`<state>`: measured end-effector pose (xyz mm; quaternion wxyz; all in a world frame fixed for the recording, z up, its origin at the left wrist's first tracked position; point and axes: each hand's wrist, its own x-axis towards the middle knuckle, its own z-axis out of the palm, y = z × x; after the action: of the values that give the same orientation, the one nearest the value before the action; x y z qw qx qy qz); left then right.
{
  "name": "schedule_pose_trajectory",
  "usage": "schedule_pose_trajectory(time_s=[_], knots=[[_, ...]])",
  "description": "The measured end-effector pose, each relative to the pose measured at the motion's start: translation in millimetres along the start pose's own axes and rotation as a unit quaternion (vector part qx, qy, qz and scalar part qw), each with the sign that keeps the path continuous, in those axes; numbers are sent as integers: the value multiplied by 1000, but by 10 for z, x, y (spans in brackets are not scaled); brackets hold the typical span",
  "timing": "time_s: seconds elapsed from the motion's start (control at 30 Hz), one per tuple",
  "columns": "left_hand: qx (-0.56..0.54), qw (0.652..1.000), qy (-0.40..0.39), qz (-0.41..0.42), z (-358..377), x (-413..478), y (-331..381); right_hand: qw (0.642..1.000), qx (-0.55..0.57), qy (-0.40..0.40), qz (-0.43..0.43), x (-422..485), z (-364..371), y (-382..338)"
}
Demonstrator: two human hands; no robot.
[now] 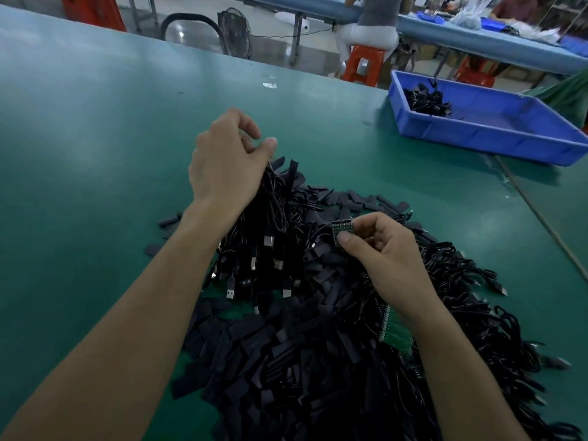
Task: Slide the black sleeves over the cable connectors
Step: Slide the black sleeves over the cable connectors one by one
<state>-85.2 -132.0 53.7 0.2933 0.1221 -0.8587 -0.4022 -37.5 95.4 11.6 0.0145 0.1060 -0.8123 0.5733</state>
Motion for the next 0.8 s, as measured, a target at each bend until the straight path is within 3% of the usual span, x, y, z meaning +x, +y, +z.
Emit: schedule_pose_trajectory(time_s=[0.1,0.17,0.27,0.33,0.57,0.8], knots=[[35,986,50,153,-66,-396,222,998,60,5,12,9,11,-22],[-33,979,-19,201,-53,-652,318,993,118,4,22,23,-2,-60],[-139,967,-194,91,33,-875,368,983,181,-16,33,27,-43,-92],[-194,945,-264,25,102,-935,370,974,223,-17,41,21,-72,-98],[-327,890,-316,-42,257,-962,390,939,339,-44,47,13,-142,-90],[-382,856,-337,-86,295,-973,347,935,342,-74,62,22,-152,-66]])
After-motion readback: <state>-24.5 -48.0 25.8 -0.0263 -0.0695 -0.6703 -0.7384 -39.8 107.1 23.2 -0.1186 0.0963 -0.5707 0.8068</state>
